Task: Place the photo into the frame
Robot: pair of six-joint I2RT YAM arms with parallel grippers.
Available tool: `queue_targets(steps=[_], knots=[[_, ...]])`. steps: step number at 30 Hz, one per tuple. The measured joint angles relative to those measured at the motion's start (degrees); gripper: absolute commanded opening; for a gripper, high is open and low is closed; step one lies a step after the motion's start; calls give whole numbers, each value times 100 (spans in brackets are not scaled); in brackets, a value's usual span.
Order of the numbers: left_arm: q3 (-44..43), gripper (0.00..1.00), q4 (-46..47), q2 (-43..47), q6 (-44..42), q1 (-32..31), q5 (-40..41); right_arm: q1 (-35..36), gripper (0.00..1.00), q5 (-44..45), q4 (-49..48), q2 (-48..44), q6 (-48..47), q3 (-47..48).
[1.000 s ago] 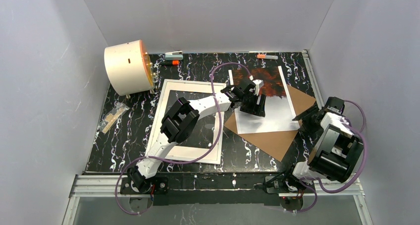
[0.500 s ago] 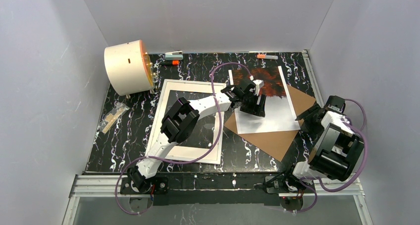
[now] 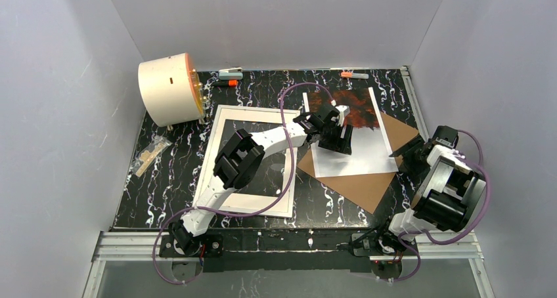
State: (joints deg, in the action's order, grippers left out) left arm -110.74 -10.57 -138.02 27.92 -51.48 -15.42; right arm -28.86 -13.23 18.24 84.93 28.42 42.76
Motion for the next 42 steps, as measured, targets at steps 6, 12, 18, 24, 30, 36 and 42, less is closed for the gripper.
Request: queue_targets(steps=[6,12,18,24,30,36,42], knots=[[-2,67,-4,-2,24,0,0,-48,64,-197,-44,31,-79,0],[-2,67,-4,-7,42,0,0,-61,50,-177,-11,4,-162,-11],[-37,67,-39,-24,66,0,2,9,45,-365,240,-46,-98,-11],[-44,66,-44,-31,70,0,2,13,50,-476,415,-57,-96,-11],[-44,66,-46,-31,74,0,0,31,50,-789,258,-15,-52,-11],[-66,66,-66,-37,87,0,-33,293,48,-1047,-267,26,33,-50],[-85,66,-81,-50,149,24,-90,586,27,-1095,-737,31,142,-232]])
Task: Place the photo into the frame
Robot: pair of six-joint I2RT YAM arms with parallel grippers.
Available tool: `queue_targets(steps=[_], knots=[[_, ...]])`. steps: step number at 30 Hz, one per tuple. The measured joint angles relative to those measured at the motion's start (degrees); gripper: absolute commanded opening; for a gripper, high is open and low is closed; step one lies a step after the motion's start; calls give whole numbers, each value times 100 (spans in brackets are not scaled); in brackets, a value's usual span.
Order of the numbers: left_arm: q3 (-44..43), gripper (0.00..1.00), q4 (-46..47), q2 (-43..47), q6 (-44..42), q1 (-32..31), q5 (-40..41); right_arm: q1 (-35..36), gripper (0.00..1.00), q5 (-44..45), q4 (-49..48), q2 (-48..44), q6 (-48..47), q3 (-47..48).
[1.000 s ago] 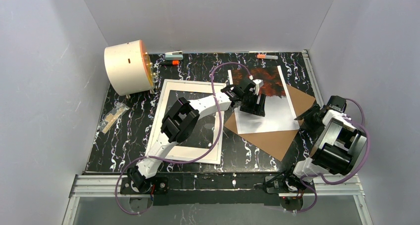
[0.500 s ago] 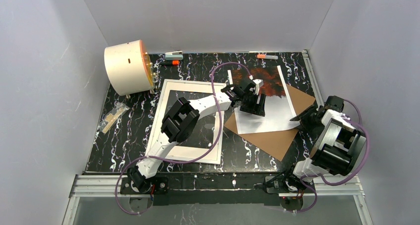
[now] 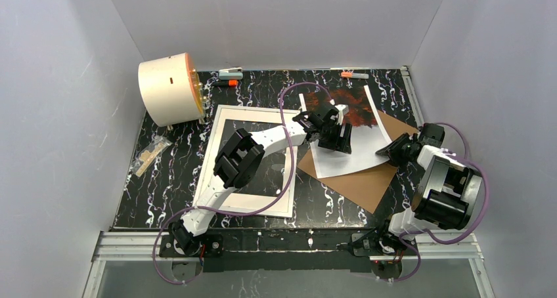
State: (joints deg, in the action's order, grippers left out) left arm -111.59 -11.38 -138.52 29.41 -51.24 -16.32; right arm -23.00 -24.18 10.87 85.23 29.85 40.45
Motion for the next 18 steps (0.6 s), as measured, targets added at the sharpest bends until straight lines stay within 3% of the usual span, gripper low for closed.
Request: queue_targets(steps=[6,11,18], knots=[[-2,68,2,0,70,57,-31,140,1,48,-208,-72,199,-118],[-4,75,-114,52,310,177,-197,192,1,114,-92,-479,382,-96],[326,93,-835,527,726,774,-92,240,1,157,433,-1333,793,601]])
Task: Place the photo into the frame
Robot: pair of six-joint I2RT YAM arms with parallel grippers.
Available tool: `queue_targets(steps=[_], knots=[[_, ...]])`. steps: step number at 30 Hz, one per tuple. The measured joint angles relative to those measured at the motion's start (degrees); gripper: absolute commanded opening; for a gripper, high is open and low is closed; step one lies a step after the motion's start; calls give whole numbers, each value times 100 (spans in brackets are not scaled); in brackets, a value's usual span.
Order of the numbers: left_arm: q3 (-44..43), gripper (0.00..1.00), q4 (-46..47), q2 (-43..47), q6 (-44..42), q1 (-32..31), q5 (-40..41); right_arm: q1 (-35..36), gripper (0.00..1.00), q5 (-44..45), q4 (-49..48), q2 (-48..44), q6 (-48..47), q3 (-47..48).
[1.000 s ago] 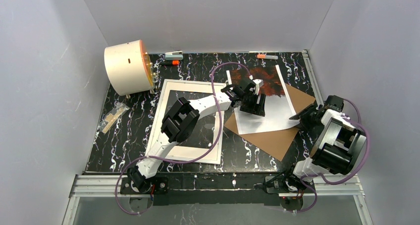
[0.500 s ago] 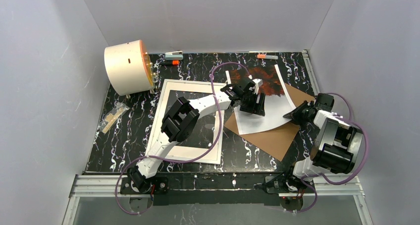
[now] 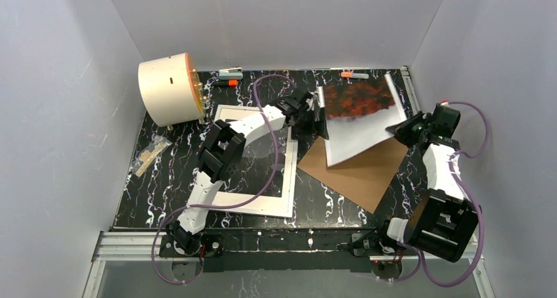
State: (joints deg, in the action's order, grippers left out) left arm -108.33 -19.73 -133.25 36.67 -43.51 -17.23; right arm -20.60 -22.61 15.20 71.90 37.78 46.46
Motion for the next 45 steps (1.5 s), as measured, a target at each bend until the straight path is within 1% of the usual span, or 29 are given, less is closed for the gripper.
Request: queue_targets(steps=[2,5,8,13,16,20,23,24,27,30,33,36,41,43,45], knots=[[157,98,-225,256,107,181,146,2,1,7,17,-109,162,306],[415,98,-531,800,308,387,442,15,1,-17,61,-188,511,778],[625,98,-765,1456,535,461,592,44,1,-68,197,-195,914,1268],[748,98,-863,2382,992,516,634,85,1,-162,540,-208,1513,2063],[857,98,-815,2841,1403,557,654,125,1,-173,721,-240,1921,2361],[1322,98,-570,3436,2138,605,682,271,1,-179,988,-293,2457,2461],[1939,98,-111,3832,2763,632,544,520,1,-188,1143,-293,2758,2468],[2177,98,181,3921,2951,634,422,623,1,-203,1180,-293,2839,2468],[2516,97,844,3921,3110,614,52,835,1,-232,1257,-291,2970,2500],[2490,98,1121,3888,2588,555,-133,990,1,-282,1565,-223,2994,2736],[2328,98,1185,4024,1460,428,-44,1145,1,-330,1733,-153,2994,2975],[2312,98,1202,4382,326,337,74,1274,1,-391,1838,-149,2994,3012],[2330,95,1364,5003,-1233,203,-20,1390,1,-505,2046,-140,2977,3016],[2463,95,1561,5222,-1840,52,-96,1405,1,-553,2094,-140,2975,3016],[2704,95,1727,5399,-2371,-245,-142,1429,1,-629,2090,-140,2973,3016]])
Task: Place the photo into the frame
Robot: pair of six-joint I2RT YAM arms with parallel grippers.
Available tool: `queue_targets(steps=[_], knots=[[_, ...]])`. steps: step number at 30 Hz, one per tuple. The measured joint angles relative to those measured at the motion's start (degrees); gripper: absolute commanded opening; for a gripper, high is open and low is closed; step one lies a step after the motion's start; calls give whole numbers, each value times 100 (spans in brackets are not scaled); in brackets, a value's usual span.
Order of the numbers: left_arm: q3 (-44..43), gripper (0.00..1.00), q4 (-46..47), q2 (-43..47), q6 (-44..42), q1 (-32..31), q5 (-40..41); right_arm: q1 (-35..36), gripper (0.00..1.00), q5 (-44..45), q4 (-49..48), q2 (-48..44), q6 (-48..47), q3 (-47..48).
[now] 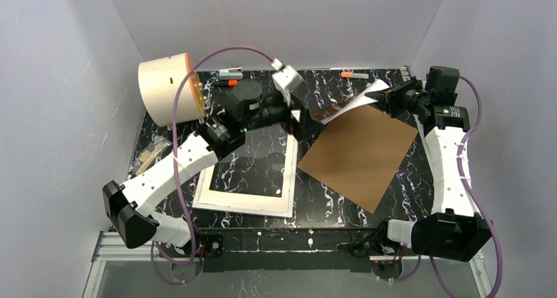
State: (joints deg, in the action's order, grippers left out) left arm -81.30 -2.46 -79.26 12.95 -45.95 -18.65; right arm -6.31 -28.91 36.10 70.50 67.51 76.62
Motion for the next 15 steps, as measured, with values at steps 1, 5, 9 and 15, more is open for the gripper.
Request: queue_targets(steps=[1,5,9,15], knots=[[120,94,57,63,-240,-188,-26,7,1,-28,2,0,0,4],[505,92,197,109,-887,-682,-90,33,1,-133,52,17,24,111],[1228,93,468,256,-1521,-940,372,33,1,-293,50,17,197,258],[1875,83,1045,564,-2048,-968,1165,33,1,-584,111,17,376,439]])
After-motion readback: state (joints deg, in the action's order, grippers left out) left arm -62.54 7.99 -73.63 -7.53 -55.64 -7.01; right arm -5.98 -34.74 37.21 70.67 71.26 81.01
